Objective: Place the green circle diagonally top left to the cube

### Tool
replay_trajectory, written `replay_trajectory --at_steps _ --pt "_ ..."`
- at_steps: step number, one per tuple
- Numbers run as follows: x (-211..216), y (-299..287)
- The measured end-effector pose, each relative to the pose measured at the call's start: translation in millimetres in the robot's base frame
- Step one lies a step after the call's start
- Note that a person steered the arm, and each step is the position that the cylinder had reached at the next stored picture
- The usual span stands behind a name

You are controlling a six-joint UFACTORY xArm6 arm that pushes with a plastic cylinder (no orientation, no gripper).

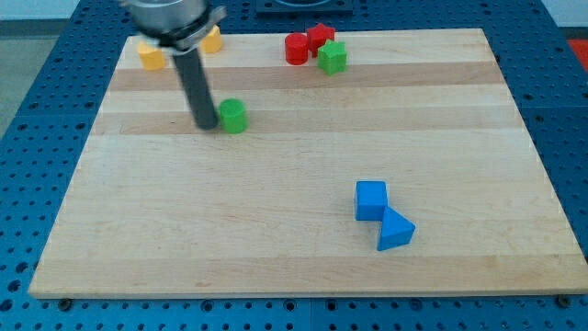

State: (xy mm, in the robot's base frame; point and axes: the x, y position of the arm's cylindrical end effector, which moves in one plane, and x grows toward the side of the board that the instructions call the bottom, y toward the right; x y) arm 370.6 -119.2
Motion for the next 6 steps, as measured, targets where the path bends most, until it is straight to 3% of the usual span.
replay_trajectory --at_steps 1,2,3,4,5,6 --pt "-40.1 50.4" --pt "-31.5 32.7" --pt "15.0 11.0" --pt "49.8 33.7" --pt "33.9 65.5" --pt "-19.2 67.5"
